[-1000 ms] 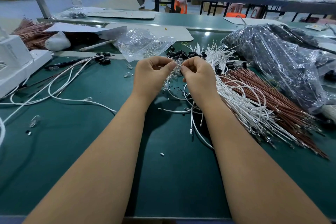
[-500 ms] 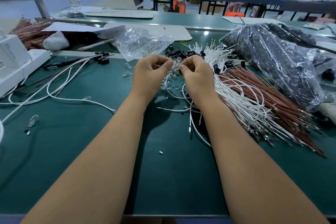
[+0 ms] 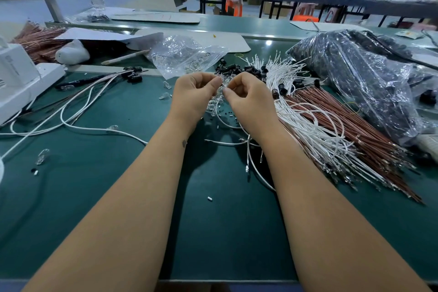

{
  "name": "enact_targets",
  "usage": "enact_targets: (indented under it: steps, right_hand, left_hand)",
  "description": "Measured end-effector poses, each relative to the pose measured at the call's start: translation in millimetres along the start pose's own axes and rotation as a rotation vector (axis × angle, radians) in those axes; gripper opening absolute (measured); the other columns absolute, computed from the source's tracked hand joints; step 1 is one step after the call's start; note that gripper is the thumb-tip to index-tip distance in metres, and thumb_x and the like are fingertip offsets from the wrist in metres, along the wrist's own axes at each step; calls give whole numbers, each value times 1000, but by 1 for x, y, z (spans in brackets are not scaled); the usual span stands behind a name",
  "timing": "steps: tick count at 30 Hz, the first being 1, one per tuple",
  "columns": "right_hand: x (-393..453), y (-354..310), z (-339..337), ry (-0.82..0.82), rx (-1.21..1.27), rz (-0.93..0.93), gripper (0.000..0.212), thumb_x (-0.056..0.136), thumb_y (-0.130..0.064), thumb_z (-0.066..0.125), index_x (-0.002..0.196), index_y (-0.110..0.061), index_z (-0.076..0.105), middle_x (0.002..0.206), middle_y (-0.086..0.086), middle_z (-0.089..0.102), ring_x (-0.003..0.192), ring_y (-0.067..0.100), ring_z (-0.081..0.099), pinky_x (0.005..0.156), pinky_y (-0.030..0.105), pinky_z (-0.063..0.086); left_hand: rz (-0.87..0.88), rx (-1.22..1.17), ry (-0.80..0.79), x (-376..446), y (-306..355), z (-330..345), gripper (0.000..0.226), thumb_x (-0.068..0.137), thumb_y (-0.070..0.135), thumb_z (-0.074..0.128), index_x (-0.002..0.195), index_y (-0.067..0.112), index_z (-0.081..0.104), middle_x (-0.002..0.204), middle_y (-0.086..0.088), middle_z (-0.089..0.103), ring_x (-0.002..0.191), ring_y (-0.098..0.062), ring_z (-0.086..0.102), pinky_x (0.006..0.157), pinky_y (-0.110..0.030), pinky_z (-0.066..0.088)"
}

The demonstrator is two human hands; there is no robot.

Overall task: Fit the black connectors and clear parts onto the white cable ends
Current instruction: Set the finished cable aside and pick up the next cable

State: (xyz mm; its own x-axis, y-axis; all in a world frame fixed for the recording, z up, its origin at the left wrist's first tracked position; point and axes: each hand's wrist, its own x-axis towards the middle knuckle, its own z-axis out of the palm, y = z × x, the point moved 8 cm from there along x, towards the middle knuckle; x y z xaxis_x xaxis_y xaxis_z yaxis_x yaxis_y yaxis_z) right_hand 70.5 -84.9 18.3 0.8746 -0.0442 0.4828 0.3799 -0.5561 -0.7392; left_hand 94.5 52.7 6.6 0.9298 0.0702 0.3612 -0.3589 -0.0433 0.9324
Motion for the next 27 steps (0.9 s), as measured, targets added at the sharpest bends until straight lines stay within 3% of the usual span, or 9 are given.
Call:
enact_targets:
  steps: [4, 8, 11, 15, 20, 27]
  right_hand:
    - [1, -2, -1, -4, 29, -12, 11, 89, -13, 64, 82, -20, 60, 66, -4, 59, 61, 11, 53, 64, 32, 48]
    - [1, -2, -4, 23, 6, -22, 17, 86, -7, 66, 78, -21, 59, 65, -11, 57, 61, 5, 52, 65, 31, 51]
    - [1, -4, -2, 11, -72, -41, 17, 84, -9, 66, 78, -22, 60, 68, -12, 58, 68, 12, 58, 70, 39, 53]
    - [1, -4, 2, -22, -179, -60, 13, 85, -10, 63, 80, -21, 60, 71, -9, 59, 71, 15, 58, 70, 39, 53]
    - [2, 2, -5, 36, -120, -19, 15, 89, -10, 64, 80, -21, 59, 67, -15, 55, 63, 1, 52, 63, 28, 49]
    - [2, 3, -9, 73, -44, -2, 12, 87, -11, 62, 80, -21, 61, 65, -14, 55, 60, 1, 50, 58, 13, 40]
  left_hand:
    - [-1, 0, -53, -1, 1, 5, 11, 90, 9, 65, 82, 16, 69, 64, 1, 61, 57, -5, 52, 61, -17, 46]
    - [-44, 10, -50, -3, 1, 7, 14, 91, 8, 62, 78, 11, 68, 64, -3, 58, 57, -7, 50, 61, -18, 45]
    - [-31, 157, 5, -4, 2, 3, 15, 90, 13, 64, 76, 10, 67, 60, -1, 55, 54, -8, 46, 58, -19, 42]
    - [-25, 319, 53, -4, 1, 0, 21, 94, 18, 59, 81, 3, 66, 60, -2, 54, 51, -11, 42, 55, -24, 38]
    - [-86, 62, 271, 0, -4, -36, 23, 98, 18, 52, 76, 16, 60, 65, 0, 57, 56, -7, 52, 59, -21, 47]
    - [-176, -135, 113, 0, -13, -13, 8, 91, 8, 60, 84, 11, 60, 78, -4, 65, 73, -15, 62, 82, -31, 54]
